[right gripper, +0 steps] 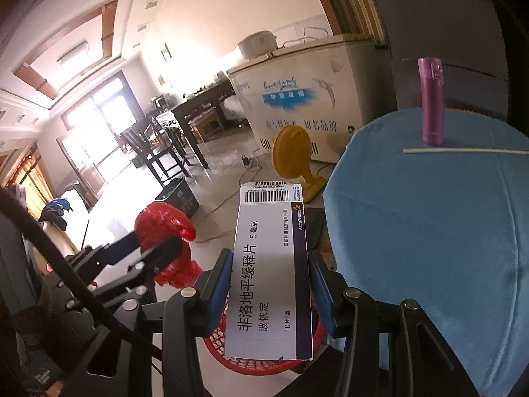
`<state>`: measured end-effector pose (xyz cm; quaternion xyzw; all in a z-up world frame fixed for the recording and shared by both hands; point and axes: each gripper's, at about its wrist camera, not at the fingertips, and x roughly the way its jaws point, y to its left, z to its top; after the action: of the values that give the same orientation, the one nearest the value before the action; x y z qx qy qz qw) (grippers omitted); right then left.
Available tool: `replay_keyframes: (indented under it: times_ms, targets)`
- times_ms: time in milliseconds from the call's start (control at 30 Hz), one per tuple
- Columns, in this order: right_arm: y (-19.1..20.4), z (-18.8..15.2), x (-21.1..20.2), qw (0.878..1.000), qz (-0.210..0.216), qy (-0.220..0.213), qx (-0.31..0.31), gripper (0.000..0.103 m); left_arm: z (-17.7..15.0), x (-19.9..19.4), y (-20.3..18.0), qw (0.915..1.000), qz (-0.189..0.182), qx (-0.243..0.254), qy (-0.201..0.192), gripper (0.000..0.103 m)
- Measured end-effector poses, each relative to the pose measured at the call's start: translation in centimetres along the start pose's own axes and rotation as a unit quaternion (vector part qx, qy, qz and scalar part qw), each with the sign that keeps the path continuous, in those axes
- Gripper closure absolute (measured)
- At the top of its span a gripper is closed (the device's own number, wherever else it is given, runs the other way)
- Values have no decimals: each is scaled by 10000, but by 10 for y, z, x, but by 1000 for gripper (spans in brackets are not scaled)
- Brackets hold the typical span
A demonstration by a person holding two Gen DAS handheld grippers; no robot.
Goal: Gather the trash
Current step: 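Lower the red bag and Plendil box over the red basket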
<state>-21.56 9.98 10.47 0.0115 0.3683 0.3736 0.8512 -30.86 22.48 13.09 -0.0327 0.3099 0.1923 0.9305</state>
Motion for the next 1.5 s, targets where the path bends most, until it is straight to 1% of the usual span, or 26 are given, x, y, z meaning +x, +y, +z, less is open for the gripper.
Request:
replay_keyframes:
  times_ms: [300, 867, 1500]
  targets:
    - [1, -12, 26, 9995, -40, 322, -19, 54, -5, 10, 7, 9999, 58, -46, 95, 53]
    - [1, -16, 46, 9984, -93, 545, 90, 54, -12, 38, 8, 9991, 153, -75, 394, 53]
    - [-3, -16, 66, 9967, -93, 795, 125, 54, -20, 64, 13, 9974, 157, -75, 694, 53]
